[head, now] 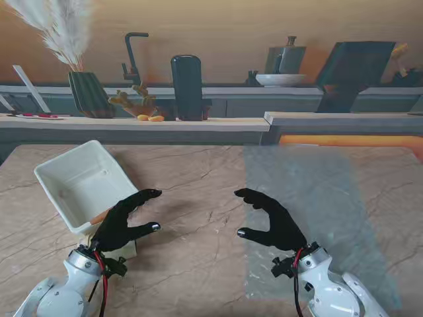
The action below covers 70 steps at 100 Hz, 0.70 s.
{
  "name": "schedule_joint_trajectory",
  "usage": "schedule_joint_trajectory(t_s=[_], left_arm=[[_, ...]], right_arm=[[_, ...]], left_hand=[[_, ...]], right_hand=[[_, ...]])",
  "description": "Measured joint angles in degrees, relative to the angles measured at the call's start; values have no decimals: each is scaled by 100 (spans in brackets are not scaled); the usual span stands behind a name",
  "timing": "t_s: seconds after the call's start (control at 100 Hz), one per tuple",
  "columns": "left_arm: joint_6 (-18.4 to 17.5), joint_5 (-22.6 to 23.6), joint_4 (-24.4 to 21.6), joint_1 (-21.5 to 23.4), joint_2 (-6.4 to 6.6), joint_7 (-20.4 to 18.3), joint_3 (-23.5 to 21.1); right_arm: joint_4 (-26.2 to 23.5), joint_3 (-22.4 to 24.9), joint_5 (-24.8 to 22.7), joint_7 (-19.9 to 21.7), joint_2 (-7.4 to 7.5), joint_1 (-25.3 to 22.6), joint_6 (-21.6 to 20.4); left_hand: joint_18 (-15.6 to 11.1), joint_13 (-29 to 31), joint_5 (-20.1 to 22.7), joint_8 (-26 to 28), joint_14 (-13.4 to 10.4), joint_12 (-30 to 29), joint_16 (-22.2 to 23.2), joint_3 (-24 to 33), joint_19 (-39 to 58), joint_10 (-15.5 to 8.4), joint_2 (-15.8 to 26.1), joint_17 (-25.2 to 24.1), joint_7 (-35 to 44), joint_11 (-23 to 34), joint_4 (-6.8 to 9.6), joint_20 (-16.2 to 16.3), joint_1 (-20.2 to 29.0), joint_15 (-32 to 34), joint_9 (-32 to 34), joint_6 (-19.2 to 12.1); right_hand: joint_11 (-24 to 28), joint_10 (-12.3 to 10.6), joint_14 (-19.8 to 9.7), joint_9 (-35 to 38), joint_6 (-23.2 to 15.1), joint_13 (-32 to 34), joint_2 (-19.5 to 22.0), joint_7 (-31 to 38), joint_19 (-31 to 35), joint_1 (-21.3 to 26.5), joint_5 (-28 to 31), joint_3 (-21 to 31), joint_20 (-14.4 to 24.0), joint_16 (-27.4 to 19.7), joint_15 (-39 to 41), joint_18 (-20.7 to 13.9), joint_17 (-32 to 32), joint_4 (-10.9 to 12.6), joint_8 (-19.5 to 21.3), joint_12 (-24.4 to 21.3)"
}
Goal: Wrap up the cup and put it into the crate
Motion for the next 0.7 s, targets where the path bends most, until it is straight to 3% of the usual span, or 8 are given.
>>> schedule_joint_trajectory(t_s=[0.27, 0.31, 0.47, 0.6, 0.7], left_arm=[[4, -1, -18, 27, 11, -29, -16], [9, -4, -18, 28, 12, -37, -17], [83, -13, -18, 13, 14, -43, -10], [142, -20, -13, -14, 20, -75, 0], [152, 1, -25, -4, 23, -75, -1]], right_arm=[[5, 10, 22, -15, -11, -5, -43], [5, 26, 1, -35, -18, -12, -50], [-13, 144, -781, -856, -105, -87, -6], [-107, 257, -1044, -859, -128, -134, 740], [-286, 463, -1637, -565, -93, -231, 1449]], left_hand=[[0, 1, 9, 0, 0, 0, 0, 128, 0, 0, 0, 9, 0, 0, 0, 0, -60, 0, 0, 0], [0, 2, 132, 0, 0, 0, 0, 130, 0, 0, 0, 10, 0, 0, 0, 0, -61, 0, 0, 0], [0, 7, 135, 5, 0, 0, 0, 230, 0, 0, 0, 11, 0, 0, 0, 0, -62, 0, 0, -1], [0, 8, 135, 5, 0, 0, 0, 254, 0, 0, 0, 11, 0, 0, 0, 0, -63, 0, 1, -1], [0, 8, 135, 5, 0, 0, 0, 263, 0, 0, 0, 11, 0, 0, 0, 0, -64, 0, 1, -1]], right_hand=[[-3, 0, 0, 2, 0, 0, 5, -1, 0, -1, 1, -73, 0, 0, 0, 0, -3, 0, 0, 0], [-5, 0, 0, 45, 0, 0, 162, -1, 0, -2, 3, -83, 0, 0, 0, 0, -3, 0, 0, 0], [-57, 0, 0, 111, 0, 56, 175, -2, 0, -2, 153, -84, 0, 0, 9, -2, -12, 0, 1, 0], [-67, 0, -1, 112, -2, 54, 175, -21, 0, -3, 151, -92, 0, 0, 9, -4, -116, 0, 1, 0], [-135, 0, -1, 112, -2, -20, 175, -69, 0, -3, 122, -93, 0, 0, -4, -5, -217, 0, 1, 0]])
